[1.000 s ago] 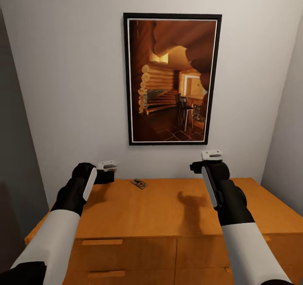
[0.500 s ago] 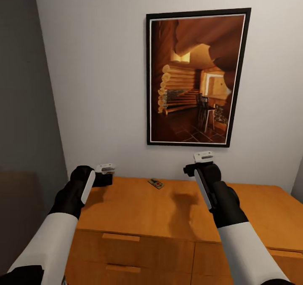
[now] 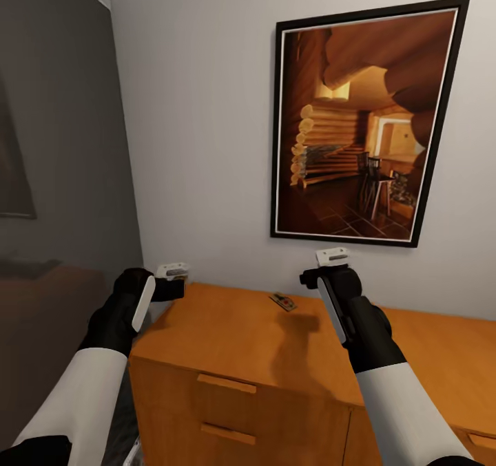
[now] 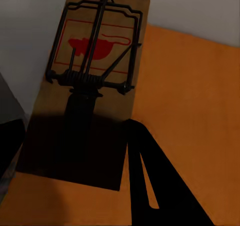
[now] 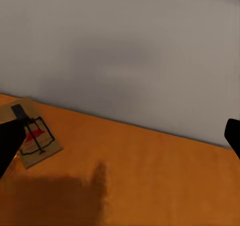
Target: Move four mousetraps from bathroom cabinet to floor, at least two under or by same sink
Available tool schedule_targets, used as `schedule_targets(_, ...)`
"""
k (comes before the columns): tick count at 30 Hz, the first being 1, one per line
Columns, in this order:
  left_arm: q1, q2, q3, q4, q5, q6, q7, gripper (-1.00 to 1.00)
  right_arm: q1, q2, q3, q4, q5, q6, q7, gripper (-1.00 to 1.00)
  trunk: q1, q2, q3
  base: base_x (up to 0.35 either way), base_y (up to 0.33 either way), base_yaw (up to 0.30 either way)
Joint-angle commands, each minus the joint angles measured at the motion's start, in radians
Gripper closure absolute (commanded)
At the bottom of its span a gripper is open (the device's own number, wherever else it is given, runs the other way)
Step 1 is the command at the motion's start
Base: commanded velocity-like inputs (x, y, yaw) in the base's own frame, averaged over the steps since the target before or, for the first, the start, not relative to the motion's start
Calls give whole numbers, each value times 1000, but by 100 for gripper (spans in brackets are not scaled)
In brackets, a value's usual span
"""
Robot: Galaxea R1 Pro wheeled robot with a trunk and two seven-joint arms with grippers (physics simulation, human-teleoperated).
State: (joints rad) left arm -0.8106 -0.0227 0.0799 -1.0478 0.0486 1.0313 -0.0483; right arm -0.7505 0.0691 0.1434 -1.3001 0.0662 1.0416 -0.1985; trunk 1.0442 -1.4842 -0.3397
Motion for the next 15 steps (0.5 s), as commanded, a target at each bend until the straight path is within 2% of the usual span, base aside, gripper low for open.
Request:
schedule_targets(1,-1,-1,3,-1,-1,4,-2,100,-1,0,1,-1,6,6,2,-100,0,-1,-1,0,0,270)
schedule_targets(6,-1,-4,2,-1,0,4,-2,100,0,-1,1,-1,5,6,3,-100,0,-1,-1,0,0,199)
schedule_targets(15,-1,-8,0,-1,0,4,-2,100,12,-3,1,-1,3,6,3,-100,0,-1,-1,0,0,39)
